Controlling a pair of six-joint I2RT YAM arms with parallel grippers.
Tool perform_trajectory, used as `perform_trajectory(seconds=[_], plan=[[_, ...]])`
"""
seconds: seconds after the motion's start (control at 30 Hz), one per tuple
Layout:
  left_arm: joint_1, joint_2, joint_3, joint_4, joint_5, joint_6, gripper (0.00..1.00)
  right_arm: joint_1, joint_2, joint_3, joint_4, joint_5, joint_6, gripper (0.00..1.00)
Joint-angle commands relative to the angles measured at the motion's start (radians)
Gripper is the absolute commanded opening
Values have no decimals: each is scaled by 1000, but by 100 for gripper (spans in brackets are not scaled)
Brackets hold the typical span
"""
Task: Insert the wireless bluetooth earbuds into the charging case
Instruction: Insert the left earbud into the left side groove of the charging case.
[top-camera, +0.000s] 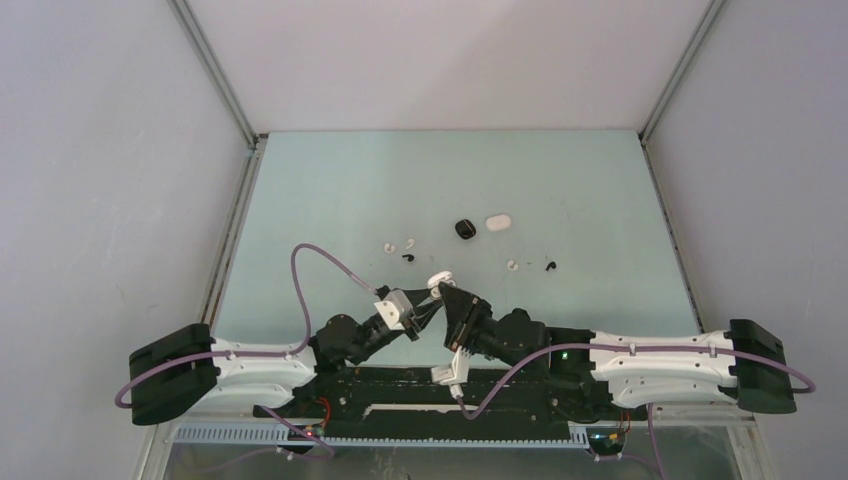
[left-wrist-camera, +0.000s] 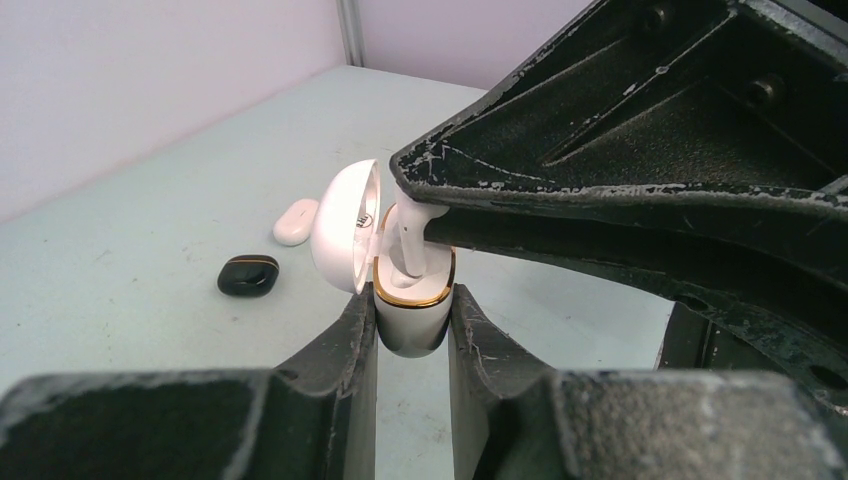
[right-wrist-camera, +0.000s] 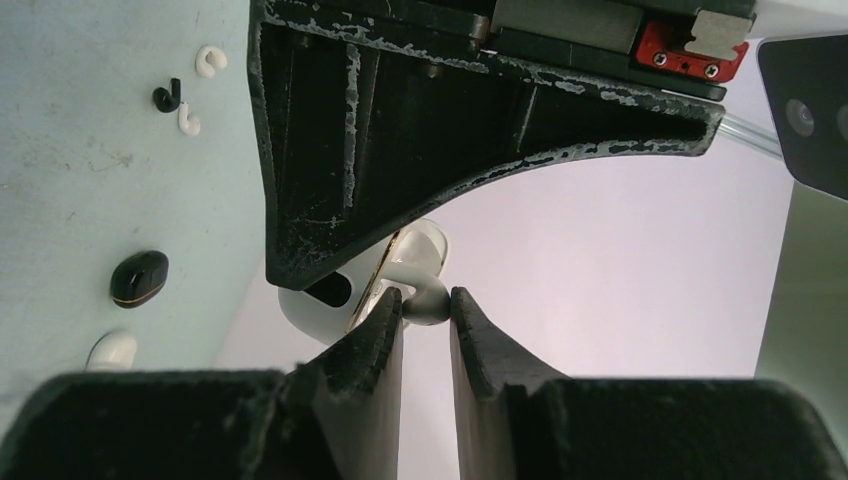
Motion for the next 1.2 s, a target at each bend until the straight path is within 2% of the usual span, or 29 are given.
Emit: perform_trajectory(seconds=[0.0, 0.63, 0.93, 1.03, 1.17], plan=[[-7, -13, 1, 80, -4, 0, 0, 9, 14, 2, 25, 2, -5, 0], [-7, 12, 23, 68, 27, -10, 0, 7, 29, 2, 92, -14, 17, 0], [-7, 10, 4, 126, 9, -17, 0, 11, 35, 2, 79, -11, 26, 0], [-7, 13, -3, 145, 3, -16, 0, 18, 34, 1, 50, -6, 26, 11], [-7, 12, -9, 156, -4, -11, 0, 25, 35, 3, 23, -2, 23, 19]])
